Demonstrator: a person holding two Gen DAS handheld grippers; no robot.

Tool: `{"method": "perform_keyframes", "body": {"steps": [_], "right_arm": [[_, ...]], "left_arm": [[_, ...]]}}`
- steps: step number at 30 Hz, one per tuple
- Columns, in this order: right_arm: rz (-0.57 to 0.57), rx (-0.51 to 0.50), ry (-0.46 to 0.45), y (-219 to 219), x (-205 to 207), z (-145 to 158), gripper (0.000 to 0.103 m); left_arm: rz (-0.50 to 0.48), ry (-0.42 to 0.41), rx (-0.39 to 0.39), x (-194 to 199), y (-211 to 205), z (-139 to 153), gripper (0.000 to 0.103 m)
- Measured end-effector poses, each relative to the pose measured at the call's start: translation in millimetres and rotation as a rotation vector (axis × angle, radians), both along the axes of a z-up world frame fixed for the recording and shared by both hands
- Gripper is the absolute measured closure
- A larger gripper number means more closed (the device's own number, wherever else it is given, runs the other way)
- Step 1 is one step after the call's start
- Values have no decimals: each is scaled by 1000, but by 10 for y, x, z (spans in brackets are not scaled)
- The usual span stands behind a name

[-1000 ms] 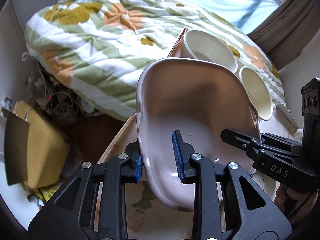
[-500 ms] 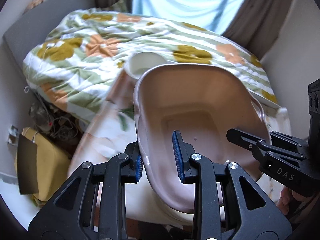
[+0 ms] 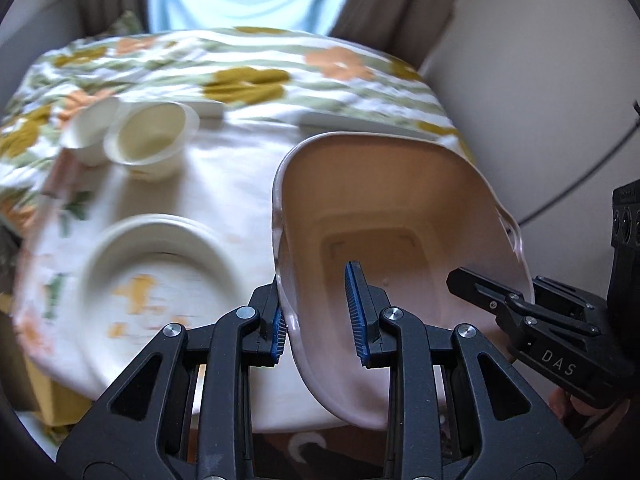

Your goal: Organize plates and bowls

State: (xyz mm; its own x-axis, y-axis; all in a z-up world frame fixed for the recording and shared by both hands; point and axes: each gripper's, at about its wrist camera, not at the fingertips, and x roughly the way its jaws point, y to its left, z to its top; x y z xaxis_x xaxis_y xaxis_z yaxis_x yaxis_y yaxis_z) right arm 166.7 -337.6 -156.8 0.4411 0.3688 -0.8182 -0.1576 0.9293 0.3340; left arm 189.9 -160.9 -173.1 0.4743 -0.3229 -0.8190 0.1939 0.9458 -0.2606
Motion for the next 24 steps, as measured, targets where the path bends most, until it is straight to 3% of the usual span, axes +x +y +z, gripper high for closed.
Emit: {"method": "perform_keyframes", "body": {"steps": [6, 12, 24], "right_arm": [[-95, -44, 34, -524, -62, -404, 84], [-127, -49, 46, -740, -53, -781, 84], [-135, -24, 70, -871, -77, -973, 84]], "left_arm": [[-92, 37, 2, 120, -580, -440, 80], [-105, 74, 5, 151, -740, -772, 80], [-132, 112, 64, 145, -869, -1032, 80]]}}
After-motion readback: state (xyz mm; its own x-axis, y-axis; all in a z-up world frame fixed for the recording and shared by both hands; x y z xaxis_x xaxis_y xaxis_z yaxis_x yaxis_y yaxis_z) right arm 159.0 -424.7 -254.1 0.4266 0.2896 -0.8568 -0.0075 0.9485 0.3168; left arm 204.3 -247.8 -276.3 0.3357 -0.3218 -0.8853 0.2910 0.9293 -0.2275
